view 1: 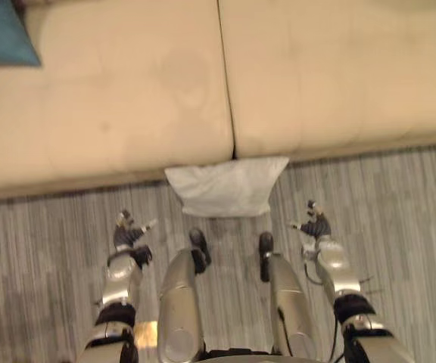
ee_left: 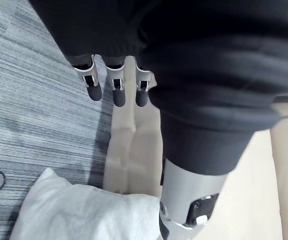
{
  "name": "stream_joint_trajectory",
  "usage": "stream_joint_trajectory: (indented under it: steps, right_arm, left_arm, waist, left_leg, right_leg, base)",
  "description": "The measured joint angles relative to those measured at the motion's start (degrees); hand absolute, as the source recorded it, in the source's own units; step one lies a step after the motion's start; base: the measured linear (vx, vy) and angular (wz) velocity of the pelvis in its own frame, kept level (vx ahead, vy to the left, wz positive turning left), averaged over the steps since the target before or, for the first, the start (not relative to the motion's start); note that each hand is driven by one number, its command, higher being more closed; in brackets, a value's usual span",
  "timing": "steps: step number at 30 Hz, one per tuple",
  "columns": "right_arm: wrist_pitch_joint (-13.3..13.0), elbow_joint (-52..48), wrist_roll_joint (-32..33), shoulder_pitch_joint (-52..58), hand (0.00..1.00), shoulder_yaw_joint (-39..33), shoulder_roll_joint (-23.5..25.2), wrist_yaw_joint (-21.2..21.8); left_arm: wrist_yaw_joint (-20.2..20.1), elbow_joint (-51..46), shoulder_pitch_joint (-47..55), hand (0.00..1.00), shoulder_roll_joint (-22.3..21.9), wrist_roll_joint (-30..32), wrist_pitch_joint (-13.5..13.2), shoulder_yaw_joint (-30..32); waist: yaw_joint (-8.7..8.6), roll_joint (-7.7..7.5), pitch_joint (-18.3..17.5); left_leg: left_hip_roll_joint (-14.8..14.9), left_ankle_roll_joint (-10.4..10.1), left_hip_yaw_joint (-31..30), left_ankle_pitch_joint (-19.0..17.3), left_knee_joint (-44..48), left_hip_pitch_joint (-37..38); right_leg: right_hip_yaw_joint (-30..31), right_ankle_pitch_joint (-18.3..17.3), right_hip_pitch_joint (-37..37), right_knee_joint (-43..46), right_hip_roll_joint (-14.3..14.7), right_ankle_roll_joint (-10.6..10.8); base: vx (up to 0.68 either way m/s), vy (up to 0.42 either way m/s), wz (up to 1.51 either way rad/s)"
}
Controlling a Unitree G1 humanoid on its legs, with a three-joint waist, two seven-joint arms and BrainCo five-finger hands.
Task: Pick up cushions and gather them together orderly.
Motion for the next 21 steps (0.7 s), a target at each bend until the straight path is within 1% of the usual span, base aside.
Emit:
stream_joint_trajectory:
  steps: [2,3,5,6,8,11,12,15,17,19,21]
  right_arm:
    - [-0.02,1.03,1.27,-6.98,0.0,-2.11,-1.54,-0.75]
    - [-0.03,1.04,1.94,-8.61,0.0,-2.3,-1.93,-0.86]
    - [-0.14,1.16,3.25,-15.92,0.0,-3.28,-3.4,-1.89]
    - [-0.17,1.16,3.35,-17.56,0.0,-3.25,-3.69,-2.05]
    - [-0.29,1.17,4.35,-23.26,0.0,-2.85,-4.03,-3.01]
    - [-0.45,1.12,4.35,-28.44,0.0,-1.14,-3.62,-3.38]
    - [-0.55,0.97,4.35,-31.06,1.0,0.1,-2.63,-4.17]
    - [-0.62,0.74,4.31,-35.26,1.0,1.07,-0.12,-5.69]
    - [-0.65,0.69,4.3,-36.83,1.0,1.07,1.38,-7.44]
    - [-0.64,0.5,4.35,-36.9,1.0,1.3,1.61,-8.47]
    - [-0.55,-1.83,4.82,-36.28,1.0,3.89,1.56,-9.4]
  left_arm:
    - [0.0,0.34,-7.54,0.0,0.25,-0.67,-0.54,1.21]
    - [0.0,0.24,-9.14,0.0,0.27,-0.68,-0.56,1.62]
    - [0.12,-0.55,-14.71,0.0,0.31,-1.14,-0.56,1.89]
    - [0.13,-1.21,-15.47,0.0,0.29,-1.14,-0.56,1.69]
    - [0.56,-3.1,-18.29,0.0,0.32,-1.14,-0.56,0.3]
    - [1.25,-5.41,-21.55,0.0,0.22,-1.14,-0.59,-3.38]
    - [1.35,-5.73,-23.02,1.0,0.11,-1.11,-0.66,-5.34]
    - [1.57,-5.85,-26.72,1.0,-0.5,-1.06,-0.65,-7.52]
    - [3.23,-5.86,-29.02,1.0,-1.43,-1.06,-0.63,-8.42]
    - [4.84,-5.86,-29.36,1.0,-1.3,-1.03,-0.62,-8.64]
    - [6.4,-5.94,-29.36,1.0,-0.88,-1.01,-0.62,-8.73]
  waist:
    - [0.0,0.02,2.64]
    - [0.02,-0.02,3.02]
    - [0.1,-0.31,3.96]
    - [0.08,-0.29,3.98]
    - [0.45,-0.22,4.14]
    - [1.13,-0.2,4.15]
    - [1.13,-0.2,4.14]
    - [1.04,-0.17,4.14]
    - [0.97,-0.17,4.14]
    - [0.9,-0.17,4.14]
    - [0.7,-0.17,4.14]
  left_leg:
    - [0.4,0.49,-1.56,-0.25,4.85,-8.3]
    - [0.58,0.65,-1.78,-0.35,5.94,-10.48]
    - [1.06,1.39,-2.49,-0.82,11.06,-19.46]
    - [1.17,1.57,-2.67,-0.93,12.22,-21.34]
    - [2.2,2.32,-3.08,-1.46,16.82,-27.58]
    - [2.87,2.63,-3.9,-1.7,19.88,-32.15]
    - [2.96,2.62,-4.0,-2.11,20.71,-34.04]
    - [3.34,2.88,-3.53,-2.24,20.75,-36.82]
    - [4.0,2.81,-3.07,-2.17,20.75,-38.26]
    - [4.27,2.66,-2.51,-1.69,20.84,-38.34]
    - [4.97,3.01,-2.56,-0.85,21.73,-38.35]
  right_leg:
    - [-0.46,-1.07,-8.08,5.91,-0.22,-0.24]
    - [-0.46,-1.3,-10.27,7.27,-0.22,-0.29]
    - [-0.35,-2.58,-19.59,13.45,-0.39,-0.1]
    - [-0.28,-2.78,-21.54,14.71,-0.42,-0.12]
    - [-0.07,-3.65,-27.86,19.34,-0.2,-0.03]
    - [0.0,-3.94,-32.34,22.69,-0.04,-0.03]
    - [0.12,-4.19,-34.43,23.89,-0.11,0.32]
    - [0.09,-4.32,-37.39,24.32,-0.52,0.39]
    - [-0.2,-3.88,-38.85,24.35,-0.58,0.21]
    - [-0.11,-3.58,-39.34,24.9,-0.59,0.37]
    - [-0.29,-3.52,-39.38,25.68,-0.38,-0.1]
  base:
    - [-0.08,-0.026,0.14]
    - [-0.09,-0.008,0.09]
    - [-0.09,-0.004,0.06]
    - [-0.08,-0.017,0.03]
    - [-0.09,-0.03,-0.02]
    - [-0.09,-0.028,0.0]
    - [-0.09,-0.022,0.04]
    - [-0.09,-0.012,0.05]
    - [-0.05,0.004,0.05]
    - [-0.02,-0.001,0.03]
    - [-0.01,-0.003,-0.09]
